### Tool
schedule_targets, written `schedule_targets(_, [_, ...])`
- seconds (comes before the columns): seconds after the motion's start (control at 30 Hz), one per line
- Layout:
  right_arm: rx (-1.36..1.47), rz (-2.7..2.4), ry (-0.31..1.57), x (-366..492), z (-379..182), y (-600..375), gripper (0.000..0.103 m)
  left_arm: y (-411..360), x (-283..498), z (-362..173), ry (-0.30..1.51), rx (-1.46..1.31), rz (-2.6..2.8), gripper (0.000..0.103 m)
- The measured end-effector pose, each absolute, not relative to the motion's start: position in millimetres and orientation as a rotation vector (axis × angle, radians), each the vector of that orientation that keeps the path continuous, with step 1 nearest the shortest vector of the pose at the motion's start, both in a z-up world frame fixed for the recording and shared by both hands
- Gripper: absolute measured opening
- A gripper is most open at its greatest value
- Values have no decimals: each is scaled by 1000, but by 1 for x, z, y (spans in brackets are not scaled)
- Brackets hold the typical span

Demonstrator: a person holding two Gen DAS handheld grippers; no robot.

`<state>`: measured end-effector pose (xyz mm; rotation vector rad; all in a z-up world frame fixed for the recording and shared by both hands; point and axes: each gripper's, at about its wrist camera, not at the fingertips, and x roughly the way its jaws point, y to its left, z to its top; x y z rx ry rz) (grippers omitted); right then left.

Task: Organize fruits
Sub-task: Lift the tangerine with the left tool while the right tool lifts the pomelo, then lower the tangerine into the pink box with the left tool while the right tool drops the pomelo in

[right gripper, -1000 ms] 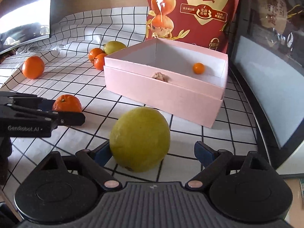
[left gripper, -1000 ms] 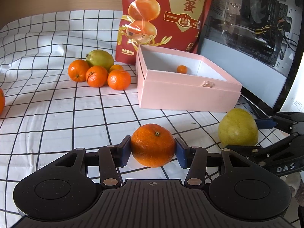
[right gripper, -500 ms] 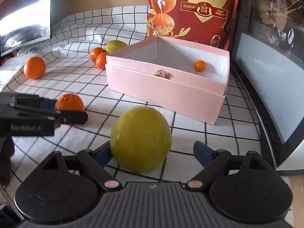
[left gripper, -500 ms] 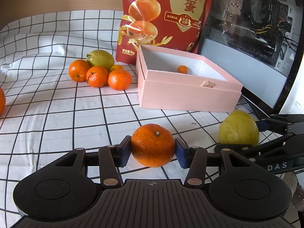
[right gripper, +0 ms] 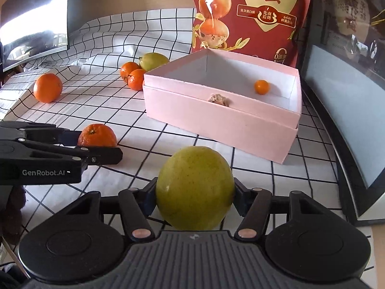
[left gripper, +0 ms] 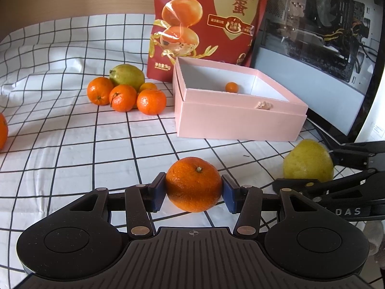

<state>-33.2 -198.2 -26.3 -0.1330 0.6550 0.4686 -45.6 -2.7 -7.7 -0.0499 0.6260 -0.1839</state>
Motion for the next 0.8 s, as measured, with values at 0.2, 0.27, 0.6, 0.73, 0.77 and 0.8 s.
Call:
schedule_targets(0.2, [-122,460,600,-40,-11,-208,61,0,-35,-2,636,-82,-232,53])
schedule_targets(0.27, [-106,462,566,-40,2,-213,61,4,-30,10,604,-140,-259,53])
schedule_targets(0.6, [-1,408,453,33,124,-211,61,-28,84,98,581,-113,-322,54])
schedule_targets(0.73, [10,310,511,93,133,-196,61,-44,136,69,715,-89,-295,54])
schedule_targets(0.77, [18,288,549,110,128,-193,61,-47,143,61,746,-87,-298,54])
schedule_targets(0.8, [23,276,579,121,122,-192,61,-51,151,52,784,-80,-300,54])
